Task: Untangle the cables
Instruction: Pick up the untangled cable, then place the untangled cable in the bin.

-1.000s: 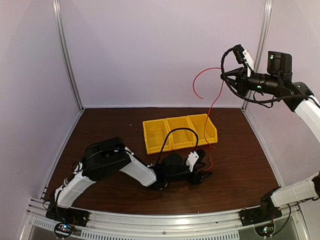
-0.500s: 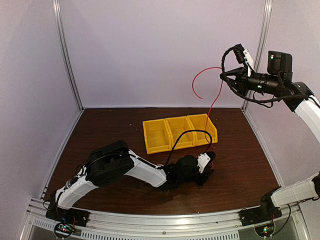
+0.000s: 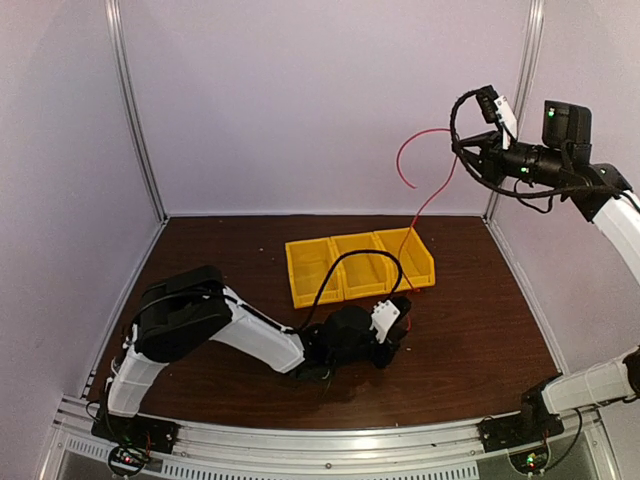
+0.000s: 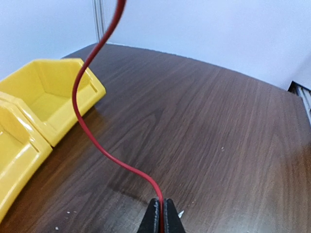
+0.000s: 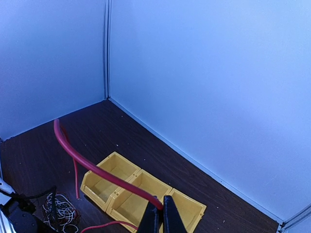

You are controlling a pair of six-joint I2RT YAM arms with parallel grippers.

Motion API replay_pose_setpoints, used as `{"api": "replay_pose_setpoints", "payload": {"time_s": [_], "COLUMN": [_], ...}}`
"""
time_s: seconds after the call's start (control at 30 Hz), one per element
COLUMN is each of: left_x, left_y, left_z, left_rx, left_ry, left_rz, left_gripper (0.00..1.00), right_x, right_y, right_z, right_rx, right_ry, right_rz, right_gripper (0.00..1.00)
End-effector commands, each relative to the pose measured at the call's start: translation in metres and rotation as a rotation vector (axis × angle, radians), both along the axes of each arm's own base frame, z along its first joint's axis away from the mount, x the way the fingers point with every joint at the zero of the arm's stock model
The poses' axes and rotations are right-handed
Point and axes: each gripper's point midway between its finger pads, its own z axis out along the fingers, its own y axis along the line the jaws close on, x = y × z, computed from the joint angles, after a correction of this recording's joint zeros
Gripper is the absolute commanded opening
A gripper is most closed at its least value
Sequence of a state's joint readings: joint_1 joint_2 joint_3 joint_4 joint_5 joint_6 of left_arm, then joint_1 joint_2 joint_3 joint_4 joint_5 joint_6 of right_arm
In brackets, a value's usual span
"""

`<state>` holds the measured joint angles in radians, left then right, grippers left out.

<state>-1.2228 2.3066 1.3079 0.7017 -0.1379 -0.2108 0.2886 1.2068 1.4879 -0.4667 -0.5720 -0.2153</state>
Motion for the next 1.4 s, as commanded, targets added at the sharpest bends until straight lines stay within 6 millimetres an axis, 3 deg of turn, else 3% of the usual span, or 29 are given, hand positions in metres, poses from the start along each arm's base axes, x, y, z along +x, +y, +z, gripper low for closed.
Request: {"api": "replay_pose_setpoints", "payload": {"time_s": [0.0, 0.23, 0.5, 0.67, 0.9, 1.27, 1.37], "left_x": [0.0, 0.011, 0.07, 0.111, 0.16, 0.172, 0.169], "left_y": [0.007, 0.035, 0.07, 0.087, 0.11, 0.16, 0.172], "left_z": [0.109, 0.182, 0.216, 0.218, 0.201, 0.18, 0.174], "left_rx": [-0.224, -0.284, -0.322, -0.322, -0.299, -0.216, -0.199], "left_ry": [-0.094, -0.099, 0.013, 0.054, 0.108, 0.127, 0.126], "left_rz": [-0.002, 0.093, 0.223, 0.277, 0.354, 0.448, 0.467], "left_gripper": [0.0, 0.0, 0.0, 0.0, 0.0, 0.0, 0.0], "right_x": [0.004, 0.017, 0.045, 0.072, 0.114, 0.123, 0.132], "right_y": [-0.018, -0.02, 0.009, 0.033, 0.068, 0.169, 0.191], "right_z": [0.019, -0.01, -0.062, -0.102, -0.145, -0.166, -0.183], "right_rx": [-0.003, -0.032, -0.003, -0.018, -0.036, -0.079, -0.072], "right_ry": [-0.07, -0.042, 0.101, 0.184, 0.277, 0.285, 0.329], "right_rz": [-0.09, -0.116, -0.009, 0.024, 0.054, 0.154, 0.16], "right_gripper": [0.0, 0.0, 0.0, 0.0, 0.0, 0.0, 0.0]}}
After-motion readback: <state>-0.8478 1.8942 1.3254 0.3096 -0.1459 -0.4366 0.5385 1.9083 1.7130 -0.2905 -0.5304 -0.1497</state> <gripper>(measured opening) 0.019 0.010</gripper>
